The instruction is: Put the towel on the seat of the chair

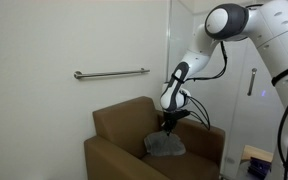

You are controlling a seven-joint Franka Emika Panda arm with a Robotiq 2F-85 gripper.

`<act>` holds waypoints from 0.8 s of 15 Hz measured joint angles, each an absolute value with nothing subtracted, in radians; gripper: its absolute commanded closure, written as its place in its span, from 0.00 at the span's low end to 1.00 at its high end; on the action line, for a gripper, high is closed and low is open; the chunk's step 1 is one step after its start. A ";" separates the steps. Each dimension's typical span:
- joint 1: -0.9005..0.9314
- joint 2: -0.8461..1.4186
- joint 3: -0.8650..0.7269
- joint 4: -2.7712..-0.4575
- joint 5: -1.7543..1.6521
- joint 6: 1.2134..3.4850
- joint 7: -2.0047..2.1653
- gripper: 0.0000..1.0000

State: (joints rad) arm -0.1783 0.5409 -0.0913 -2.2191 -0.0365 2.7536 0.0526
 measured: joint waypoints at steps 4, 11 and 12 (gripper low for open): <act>-0.113 0.643 -0.107 -2.201 -0.037 2.806 0.063 0.95; -0.018 0.753 -0.177 -2.141 -0.037 2.808 0.072 0.95; -0.008 0.760 -0.186 -2.136 -0.037 2.808 0.079 0.95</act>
State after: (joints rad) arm -0.0082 0.7601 -0.1860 -2.1361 -0.0371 2.8082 0.0795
